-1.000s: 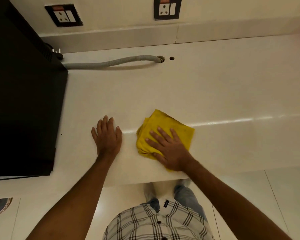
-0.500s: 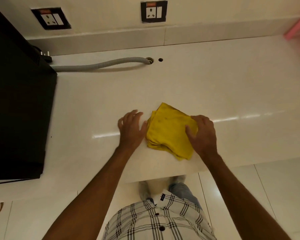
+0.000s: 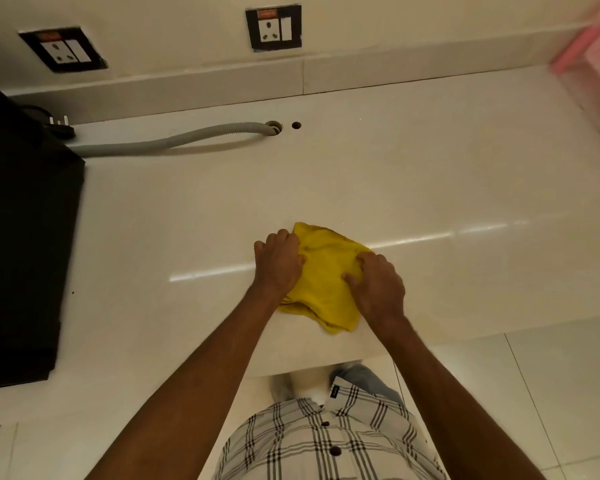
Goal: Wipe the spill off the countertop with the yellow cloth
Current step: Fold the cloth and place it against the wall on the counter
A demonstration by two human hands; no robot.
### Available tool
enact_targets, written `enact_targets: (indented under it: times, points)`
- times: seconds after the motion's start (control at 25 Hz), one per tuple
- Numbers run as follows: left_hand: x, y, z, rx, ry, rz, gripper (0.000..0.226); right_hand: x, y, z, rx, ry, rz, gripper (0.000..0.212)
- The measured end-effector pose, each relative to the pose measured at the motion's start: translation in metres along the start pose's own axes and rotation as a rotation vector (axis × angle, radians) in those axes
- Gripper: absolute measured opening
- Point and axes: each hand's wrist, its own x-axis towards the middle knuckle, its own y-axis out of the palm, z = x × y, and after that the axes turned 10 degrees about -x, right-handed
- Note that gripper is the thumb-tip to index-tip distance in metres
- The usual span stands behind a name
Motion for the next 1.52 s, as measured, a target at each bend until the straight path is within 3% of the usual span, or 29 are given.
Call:
enact_targets:
  times: [0.12, 0.32, 0.52, 0.8, 1.04, 1.28, 1.4, 1.52]
  points:
    - [0.002, 0.003, -0.005, -0.072, -0.028, -0.026, 0.023, 0.010, -0.003, 0.004, 0.041, -0.064, 0.046, 0.031]
    - [0.016, -0.010, -0.027, -0.369, -0.186, -0.141, 0.021, 0.043, -0.025, -0.013, 0.211, -0.041, 0.031, 0.030]
    - [0.064, -0.031, -0.078, -0.633, -0.182, -0.286, 0.014, 0.112, -0.075, -0.025, 0.302, -0.042, -0.094, 0.027]
    - [0.159, -0.053, -0.138, -0.778, -0.173, -0.381, 0.015, 0.215, -0.141, -0.040, 0.324, -0.094, -0.246, 0.027]
    - [0.247, -0.074, -0.172, -0.784, -0.145, -0.388, 0.018, 0.305, -0.180, -0.048, 0.322, -0.105, -0.298, 0.027]
    - [0.328, -0.064, -0.183, -0.663, -0.202, -0.363, 0.020, 0.390, -0.172, -0.053, 0.225, -0.098, -0.222, 0.032]
    - [0.350, -0.044, -0.176, -0.462, -0.208, -0.312, 0.031, 0.412, -0.148, -0.055, 0.111, -0.082, -0.158, 0.042]
    - [0.359, -0.019, -0.163, -0.179, -0.095, -0.204, 0.058, 0.419, -0.120, -0.057, -0.065, -0.132, -0.113, 0.054]
